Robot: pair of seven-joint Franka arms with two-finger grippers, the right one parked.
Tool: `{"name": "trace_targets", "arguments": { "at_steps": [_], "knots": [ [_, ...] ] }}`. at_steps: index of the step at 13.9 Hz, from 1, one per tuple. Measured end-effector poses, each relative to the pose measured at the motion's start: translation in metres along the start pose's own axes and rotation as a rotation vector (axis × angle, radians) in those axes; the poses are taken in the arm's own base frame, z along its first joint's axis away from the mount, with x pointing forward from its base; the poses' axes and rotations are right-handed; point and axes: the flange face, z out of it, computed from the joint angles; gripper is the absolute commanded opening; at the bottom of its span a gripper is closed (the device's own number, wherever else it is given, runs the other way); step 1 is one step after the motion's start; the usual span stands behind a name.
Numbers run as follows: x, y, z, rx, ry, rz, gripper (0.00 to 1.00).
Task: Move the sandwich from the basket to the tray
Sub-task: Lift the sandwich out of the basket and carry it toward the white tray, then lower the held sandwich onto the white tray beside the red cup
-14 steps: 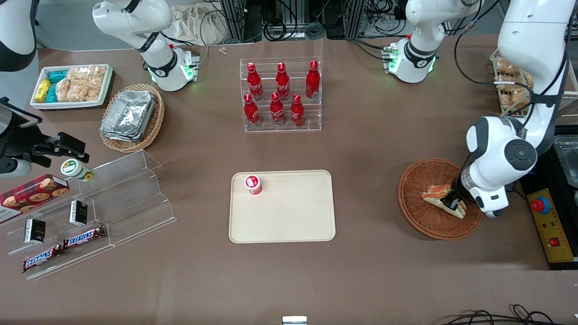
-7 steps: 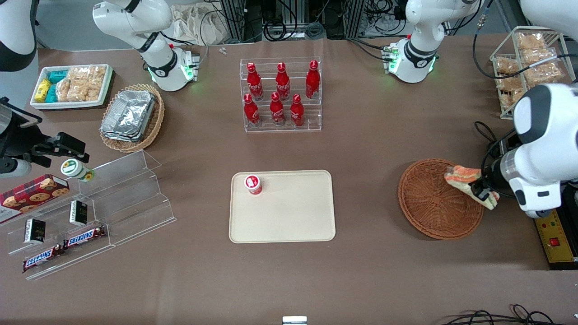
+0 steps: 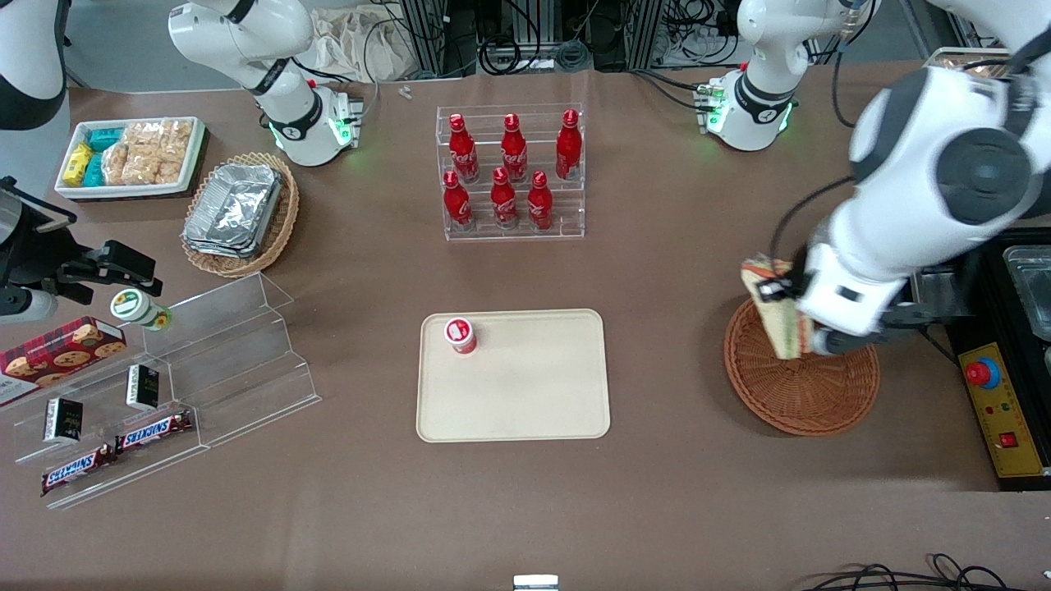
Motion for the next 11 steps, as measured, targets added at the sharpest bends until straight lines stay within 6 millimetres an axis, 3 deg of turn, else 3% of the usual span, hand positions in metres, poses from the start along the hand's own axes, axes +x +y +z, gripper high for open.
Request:
{"name": "trace_targets", "arguments": {
  "at_steps": [2, 5, 8, 11],
  "knots": [
    [-0.013, 0.056, 0.028, -0.003, 0.021, 0.102, 0.00],
    [-0.011, 0.127, 0.113, 0.005, 0.046, 0.181, 0.00],
    [-0.010, 0.172, 0.193, -0.011, 0.065, 0.222, 0.00],
    [-0.026, 0.202, 0.234, -0.033, 0.041, 0.271, 0.00]
  ]
}}
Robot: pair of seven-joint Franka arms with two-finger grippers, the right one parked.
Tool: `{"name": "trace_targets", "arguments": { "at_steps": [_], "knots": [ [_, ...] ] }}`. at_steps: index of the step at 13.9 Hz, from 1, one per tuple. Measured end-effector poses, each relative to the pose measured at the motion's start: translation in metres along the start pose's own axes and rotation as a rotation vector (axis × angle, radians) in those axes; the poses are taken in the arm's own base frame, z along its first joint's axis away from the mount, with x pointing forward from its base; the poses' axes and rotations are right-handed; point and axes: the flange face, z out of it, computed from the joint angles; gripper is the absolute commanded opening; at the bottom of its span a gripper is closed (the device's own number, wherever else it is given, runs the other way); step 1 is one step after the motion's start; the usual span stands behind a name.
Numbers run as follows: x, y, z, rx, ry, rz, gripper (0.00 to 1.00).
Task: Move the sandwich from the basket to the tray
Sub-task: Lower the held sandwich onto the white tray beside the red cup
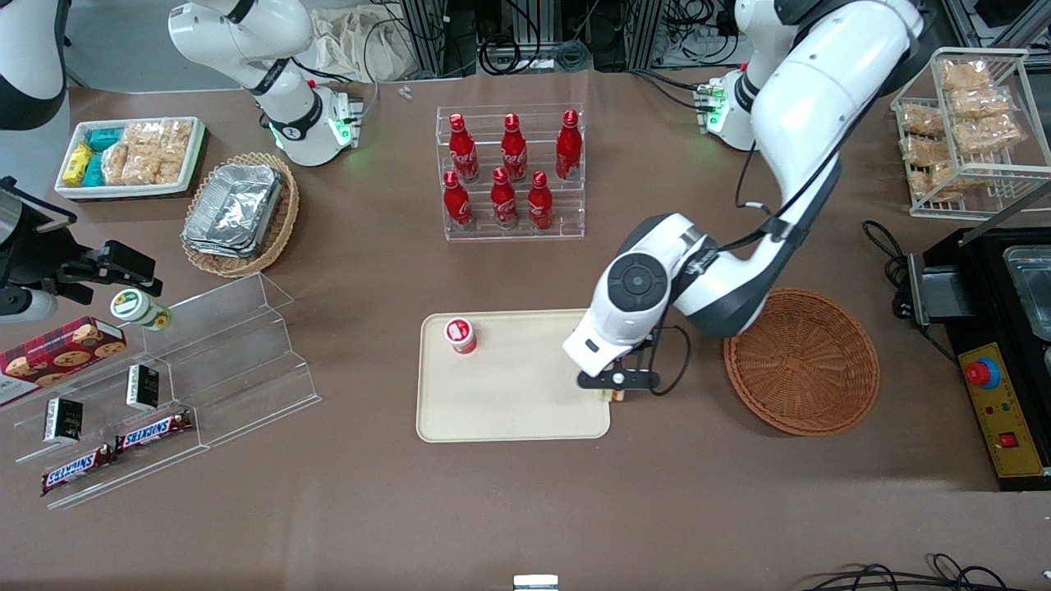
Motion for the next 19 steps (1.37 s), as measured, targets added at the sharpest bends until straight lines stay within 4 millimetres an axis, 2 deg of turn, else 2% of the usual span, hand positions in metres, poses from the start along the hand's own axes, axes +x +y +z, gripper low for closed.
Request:
{"name": "trace_targets", "arguments": {
  "at_steps": [4, 6, 8, 9, 10, 11, 16, 19],
  "knots": [
    [-0.012, 0.026, 0.037, 0.018, -0.002, 0.028, 0.00],
    [-0.009, 0.029, 0.052, 0.009, 0.019, 0.028, 0.00],
    [0.000, 0.026, 0.059, -0.001, 0.029, 0.015, 0.00],
    [0.007, 0.022, 0.060, -0.005, 0.034, 0.004, 0.39],
    [0.013, 0.020, 0.061, -0.009, 0.039, -0.007, 0.89],
    [0.018, 0.018, 0.061, -0.014, 0.042, -0.014, 0.99],
    [0.025, 0.018, 0.056, -0.025, 0.055, -0.022, 1.00],
    [0.032, 0.016, 0.033, -0.030, 0.089, -0.029, 1.00]
  ]
}}
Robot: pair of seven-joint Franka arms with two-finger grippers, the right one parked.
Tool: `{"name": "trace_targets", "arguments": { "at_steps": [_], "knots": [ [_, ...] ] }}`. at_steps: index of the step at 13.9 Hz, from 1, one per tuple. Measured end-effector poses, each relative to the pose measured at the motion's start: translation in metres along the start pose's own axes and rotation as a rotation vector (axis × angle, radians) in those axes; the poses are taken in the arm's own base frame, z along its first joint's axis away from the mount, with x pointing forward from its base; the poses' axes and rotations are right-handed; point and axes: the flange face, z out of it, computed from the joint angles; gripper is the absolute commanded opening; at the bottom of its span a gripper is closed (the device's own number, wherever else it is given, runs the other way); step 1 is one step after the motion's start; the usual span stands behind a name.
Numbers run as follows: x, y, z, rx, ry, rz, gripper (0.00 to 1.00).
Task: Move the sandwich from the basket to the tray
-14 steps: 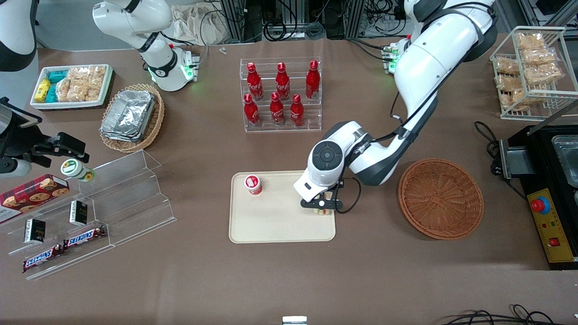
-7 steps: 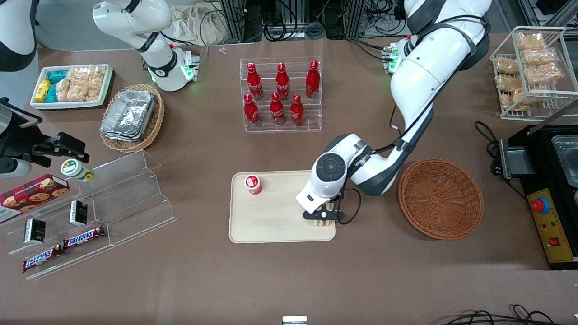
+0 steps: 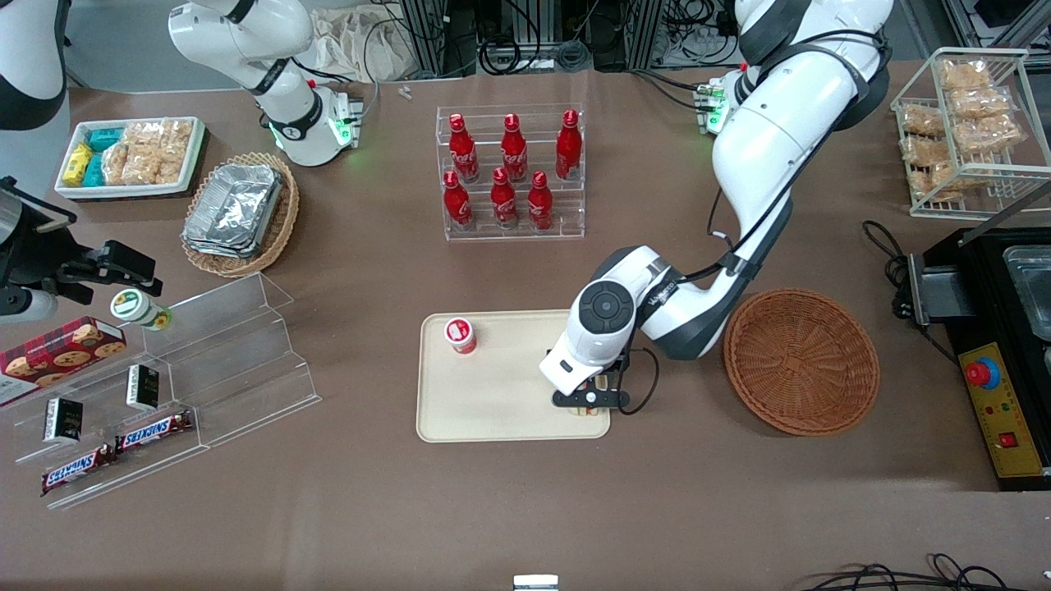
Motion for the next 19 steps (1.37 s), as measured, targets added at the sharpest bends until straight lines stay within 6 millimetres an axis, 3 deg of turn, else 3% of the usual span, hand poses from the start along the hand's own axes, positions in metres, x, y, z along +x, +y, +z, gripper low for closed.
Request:
{"name": "trace_targets", "arguments": {
  "at_steps": [3, 7, 9, 12, 15, 17, 19],
  "knots": [
    [0.010, -0.020, -0.064, 0.064, 0.018, -0.026, 1.00],
    [0.013, -0.085, -0.180, 0.143, 0.007, -0.142, 1.00],
    [0.016, -0.122, -0.224, 0.114, 0.005, -0.219, 1.00],
    [0.014, -0.172, -0.261, 0.101, 0.014, -0.307, 0.99],
    [0.001, -0.225, -0.281, 0.109, -0.002, -0.383, 0.98],
    [-0.010, -0.272, -0.289, 0.104, -0.030, -0.388, 0.98],
    [-0.026, -0.332, -0.307, 0.035, -0.054, -0.363, 0.98]
  ]
}}
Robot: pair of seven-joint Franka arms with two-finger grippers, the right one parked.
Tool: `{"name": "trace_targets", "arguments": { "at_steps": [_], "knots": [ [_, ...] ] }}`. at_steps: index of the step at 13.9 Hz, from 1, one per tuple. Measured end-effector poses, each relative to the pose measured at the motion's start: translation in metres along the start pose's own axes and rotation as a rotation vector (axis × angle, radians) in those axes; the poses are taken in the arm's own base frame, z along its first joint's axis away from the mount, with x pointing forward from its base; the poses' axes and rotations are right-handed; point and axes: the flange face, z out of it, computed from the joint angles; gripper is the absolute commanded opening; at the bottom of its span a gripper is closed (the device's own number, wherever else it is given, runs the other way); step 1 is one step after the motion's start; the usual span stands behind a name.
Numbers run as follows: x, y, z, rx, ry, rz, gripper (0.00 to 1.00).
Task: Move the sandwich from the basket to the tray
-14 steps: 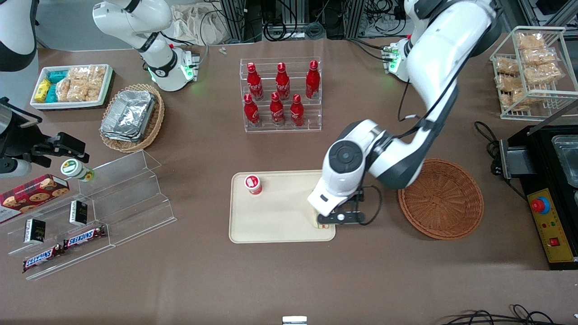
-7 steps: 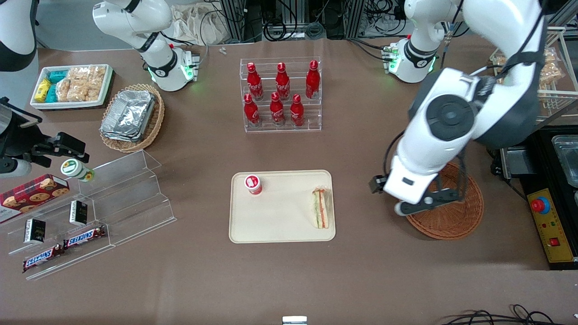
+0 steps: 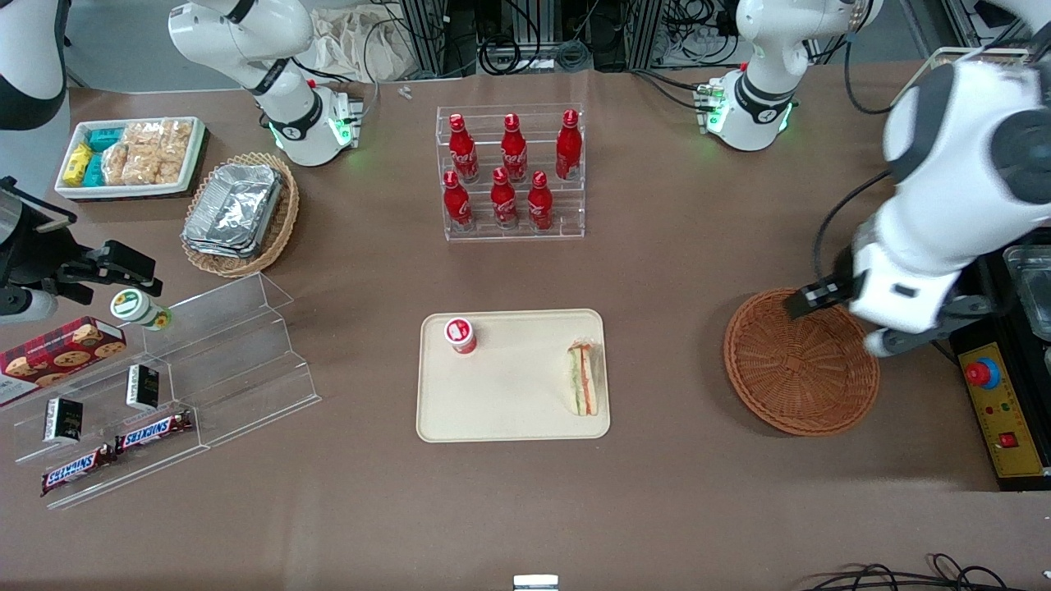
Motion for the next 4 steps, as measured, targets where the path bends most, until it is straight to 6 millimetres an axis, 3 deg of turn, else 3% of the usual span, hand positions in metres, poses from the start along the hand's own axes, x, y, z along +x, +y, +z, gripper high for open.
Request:
{"name": "trace_targets", "arguments": {
  "at_steps": [2, 4],
  "knots": [
    [-0.002, -0.058, -0.017, -0.041, 0.003, 0.031, 0.99],
    [-0.005, -0.080, -0.025, -0.051, 0.013, 0.042, 0.99]
  ]
}}
